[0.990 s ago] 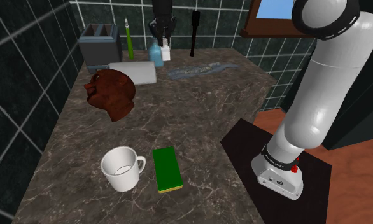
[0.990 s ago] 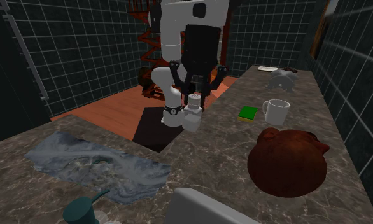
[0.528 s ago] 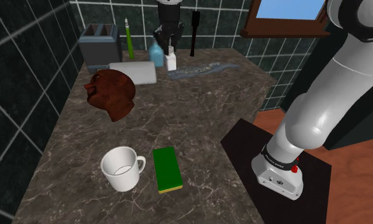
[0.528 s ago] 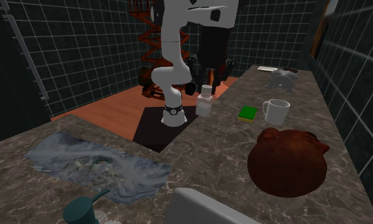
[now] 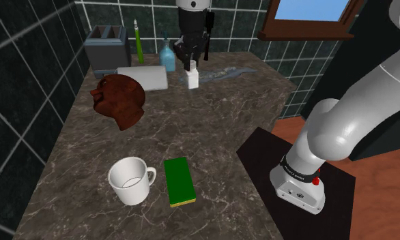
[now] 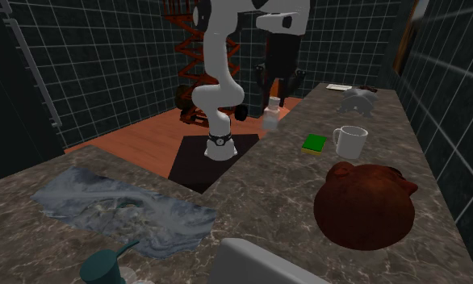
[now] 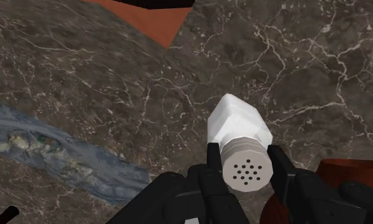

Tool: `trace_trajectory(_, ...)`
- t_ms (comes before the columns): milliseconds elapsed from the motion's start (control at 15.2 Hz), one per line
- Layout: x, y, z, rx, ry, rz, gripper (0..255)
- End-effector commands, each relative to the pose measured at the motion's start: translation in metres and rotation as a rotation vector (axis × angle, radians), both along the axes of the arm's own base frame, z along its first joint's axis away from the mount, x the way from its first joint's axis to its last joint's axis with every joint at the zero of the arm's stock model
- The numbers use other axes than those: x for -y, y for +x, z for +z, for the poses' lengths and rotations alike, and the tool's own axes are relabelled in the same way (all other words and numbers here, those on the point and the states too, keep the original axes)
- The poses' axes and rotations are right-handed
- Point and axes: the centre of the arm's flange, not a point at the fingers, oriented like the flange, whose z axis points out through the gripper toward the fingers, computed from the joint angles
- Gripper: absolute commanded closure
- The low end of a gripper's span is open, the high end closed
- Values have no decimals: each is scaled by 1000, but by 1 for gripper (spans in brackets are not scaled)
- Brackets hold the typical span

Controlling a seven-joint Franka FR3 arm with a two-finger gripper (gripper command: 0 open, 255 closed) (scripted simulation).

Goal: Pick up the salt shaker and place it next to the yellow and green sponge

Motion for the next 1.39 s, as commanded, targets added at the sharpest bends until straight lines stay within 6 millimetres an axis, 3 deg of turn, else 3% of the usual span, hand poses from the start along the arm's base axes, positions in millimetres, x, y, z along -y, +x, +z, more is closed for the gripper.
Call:
trace_trajectory(0, -17, -23, 1, 0, 0, -1, 255)
trace_trajectory(1320, -149, -252, 2, 0, 0, -1, 255)
